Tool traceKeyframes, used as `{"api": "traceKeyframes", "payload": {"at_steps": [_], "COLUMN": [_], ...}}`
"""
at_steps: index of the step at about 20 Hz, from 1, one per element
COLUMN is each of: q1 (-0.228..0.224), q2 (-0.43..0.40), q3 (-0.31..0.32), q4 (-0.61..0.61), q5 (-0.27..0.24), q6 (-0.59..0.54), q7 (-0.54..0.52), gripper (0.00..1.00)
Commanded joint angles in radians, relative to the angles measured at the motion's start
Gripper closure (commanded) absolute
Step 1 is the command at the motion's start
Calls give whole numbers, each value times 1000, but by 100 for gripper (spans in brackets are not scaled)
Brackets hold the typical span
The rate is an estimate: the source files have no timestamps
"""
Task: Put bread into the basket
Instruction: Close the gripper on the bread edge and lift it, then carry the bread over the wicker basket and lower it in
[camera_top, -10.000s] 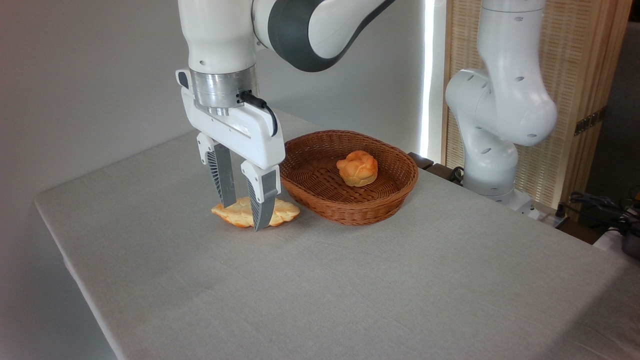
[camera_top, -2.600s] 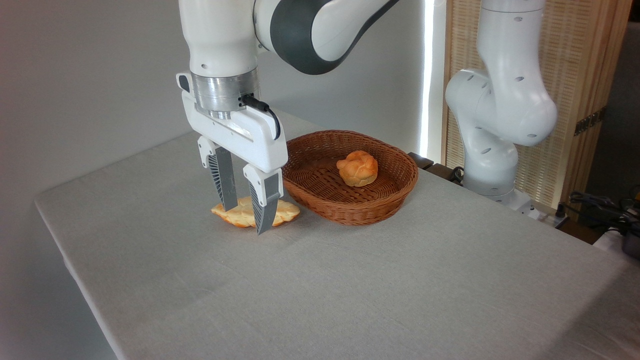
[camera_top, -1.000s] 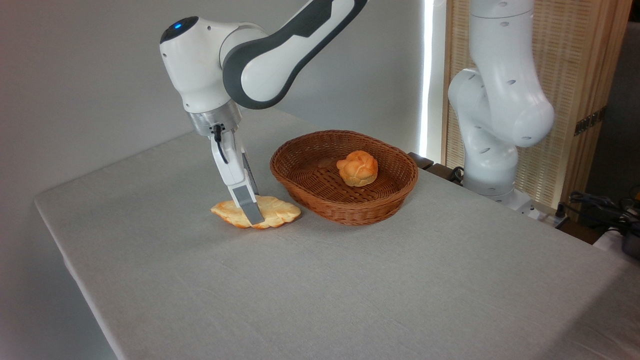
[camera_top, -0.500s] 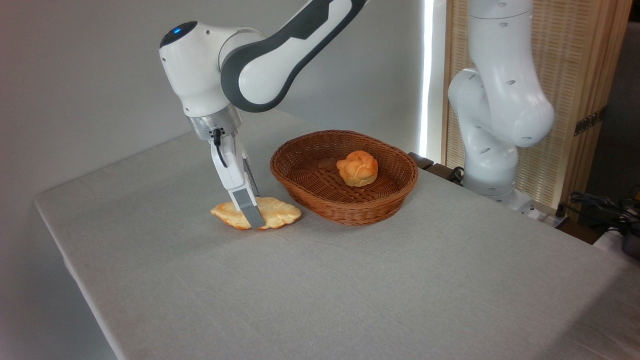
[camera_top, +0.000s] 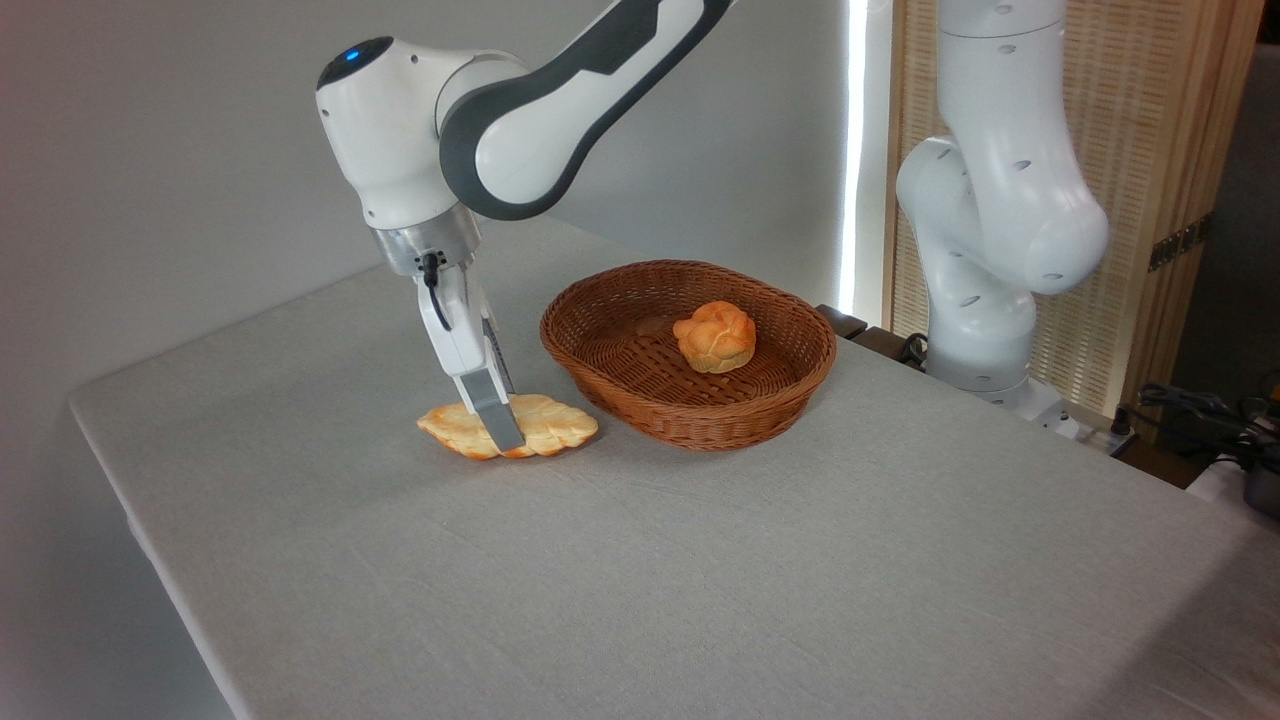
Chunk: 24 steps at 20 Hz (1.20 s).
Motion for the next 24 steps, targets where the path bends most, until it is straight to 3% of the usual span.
{"api": "traceKeyframes", "payload": {"at_steps": [1,6,11,13,15,20,24], "q1": [-3,-3,-5,-8,-9,-11,-19], "q2": [-31,-75,-171,-198,-212,-278,-312], "q3": [12,13,10,6,1,1,0], "q4": [4,17,31,31,31,29,20], "q5": [9,1,-2,-4,-22,-46,-60], "q6": [9,2,-29,-84,-144,-346,-507], "q7": [10,12,12,15,13,1,3], "gripper": [59,58,56,55,48,48,36]}}
